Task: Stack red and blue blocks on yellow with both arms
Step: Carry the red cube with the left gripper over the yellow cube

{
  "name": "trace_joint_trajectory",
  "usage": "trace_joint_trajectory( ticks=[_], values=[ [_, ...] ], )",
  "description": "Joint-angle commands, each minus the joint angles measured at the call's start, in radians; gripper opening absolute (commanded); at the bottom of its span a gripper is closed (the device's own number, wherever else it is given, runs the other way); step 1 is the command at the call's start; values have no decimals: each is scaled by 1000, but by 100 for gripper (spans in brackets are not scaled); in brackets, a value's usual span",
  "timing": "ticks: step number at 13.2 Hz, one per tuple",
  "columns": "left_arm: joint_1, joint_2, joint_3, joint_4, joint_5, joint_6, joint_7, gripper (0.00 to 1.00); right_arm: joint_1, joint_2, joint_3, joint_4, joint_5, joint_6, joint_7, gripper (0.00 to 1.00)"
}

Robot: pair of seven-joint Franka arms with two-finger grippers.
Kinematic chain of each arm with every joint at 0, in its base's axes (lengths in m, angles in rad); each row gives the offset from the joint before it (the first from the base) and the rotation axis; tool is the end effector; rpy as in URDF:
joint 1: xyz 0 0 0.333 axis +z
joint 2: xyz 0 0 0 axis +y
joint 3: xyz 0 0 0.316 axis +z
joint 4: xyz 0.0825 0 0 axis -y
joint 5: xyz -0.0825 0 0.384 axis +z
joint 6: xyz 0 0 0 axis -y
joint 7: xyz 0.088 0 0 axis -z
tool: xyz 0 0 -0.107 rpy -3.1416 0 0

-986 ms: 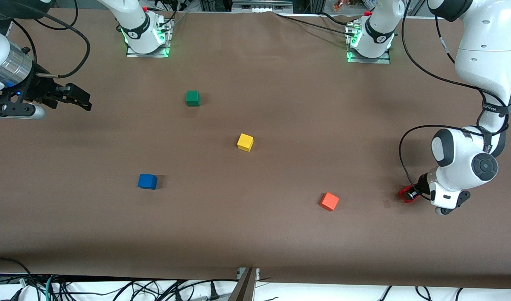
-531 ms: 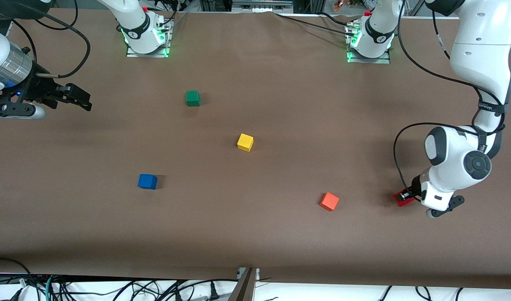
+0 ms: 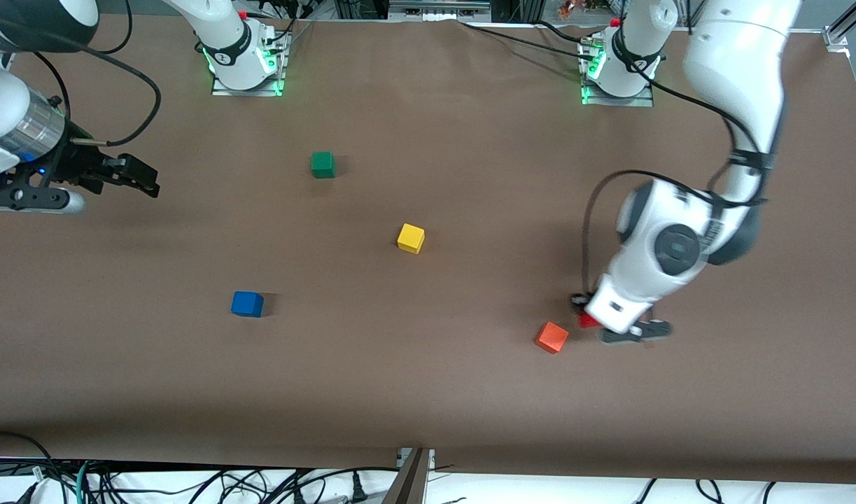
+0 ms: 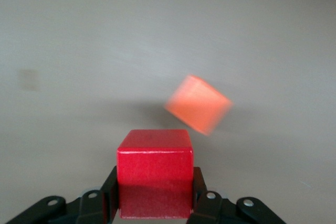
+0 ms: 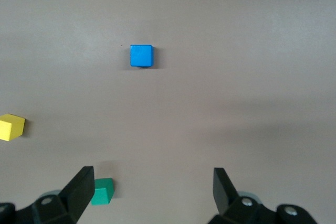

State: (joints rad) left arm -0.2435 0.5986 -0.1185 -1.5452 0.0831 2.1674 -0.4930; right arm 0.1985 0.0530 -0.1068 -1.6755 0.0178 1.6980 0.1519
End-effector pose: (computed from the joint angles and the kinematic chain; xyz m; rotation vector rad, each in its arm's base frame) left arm 0.6641 -0.2345 0.3061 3.1278 0.1669 0.0423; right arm 0.5732 0.0558 0.5559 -3.1315 0.0981 0.0492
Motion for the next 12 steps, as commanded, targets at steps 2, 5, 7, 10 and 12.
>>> trace_joint_trajectory(
  ticks=[2,5,7,10,12],
  values=[
    [-176,-29,17,22,6,-40,-100,35,-7,25,3,-1,8,22,-25,100],
    [-296,-11,19,62,6,-38,-142,36,-13,56,2,0,8,29,-109,100],
    [-330,18,-10,76,-2,-37,-136,37,-13,91,2,0,8,58,-132,100],
    [-422,78,-23,138,7,-37,-139,36,-17,152,1,0,8,126,-166,100],
    [-445,110,-23,171,4,-37,-136,37,-30,195,2,-1,10,172,-172,100]
  ],
)
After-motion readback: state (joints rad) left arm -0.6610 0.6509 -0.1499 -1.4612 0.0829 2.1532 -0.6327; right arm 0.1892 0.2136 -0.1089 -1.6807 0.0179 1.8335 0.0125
